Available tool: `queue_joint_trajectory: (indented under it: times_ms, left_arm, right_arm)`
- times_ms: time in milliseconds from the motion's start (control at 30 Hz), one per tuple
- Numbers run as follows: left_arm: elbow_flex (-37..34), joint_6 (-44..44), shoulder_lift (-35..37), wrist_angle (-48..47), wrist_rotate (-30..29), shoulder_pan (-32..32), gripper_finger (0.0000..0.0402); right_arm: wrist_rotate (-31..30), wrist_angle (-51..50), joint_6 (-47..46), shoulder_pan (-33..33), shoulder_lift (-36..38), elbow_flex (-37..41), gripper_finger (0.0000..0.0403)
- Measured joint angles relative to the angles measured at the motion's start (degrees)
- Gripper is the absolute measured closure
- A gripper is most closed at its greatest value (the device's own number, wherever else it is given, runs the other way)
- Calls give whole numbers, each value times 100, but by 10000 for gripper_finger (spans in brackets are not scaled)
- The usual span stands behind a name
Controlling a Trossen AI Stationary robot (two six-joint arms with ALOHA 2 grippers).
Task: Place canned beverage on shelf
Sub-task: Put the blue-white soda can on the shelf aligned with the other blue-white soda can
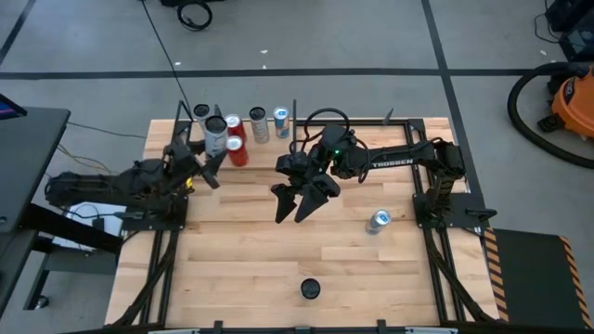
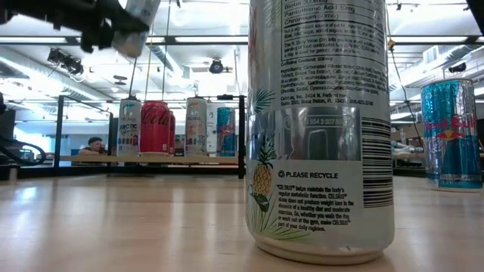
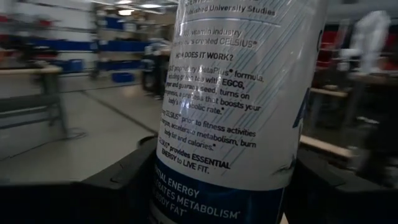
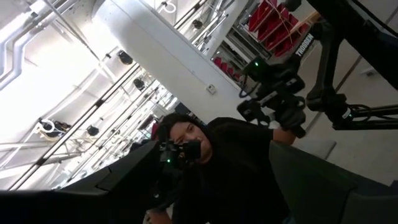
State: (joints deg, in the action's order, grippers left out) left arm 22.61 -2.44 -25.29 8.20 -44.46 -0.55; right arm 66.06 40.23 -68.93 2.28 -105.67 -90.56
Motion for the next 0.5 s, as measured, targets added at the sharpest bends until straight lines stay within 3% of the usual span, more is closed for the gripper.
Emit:
queue_joint_trajectory:
  times_ms: [500]
  left_arm:
    - [-1191,-23,396,868,-1419,12,138]
  right_arm:
    - [116,0,105,-45,-1,0,89]
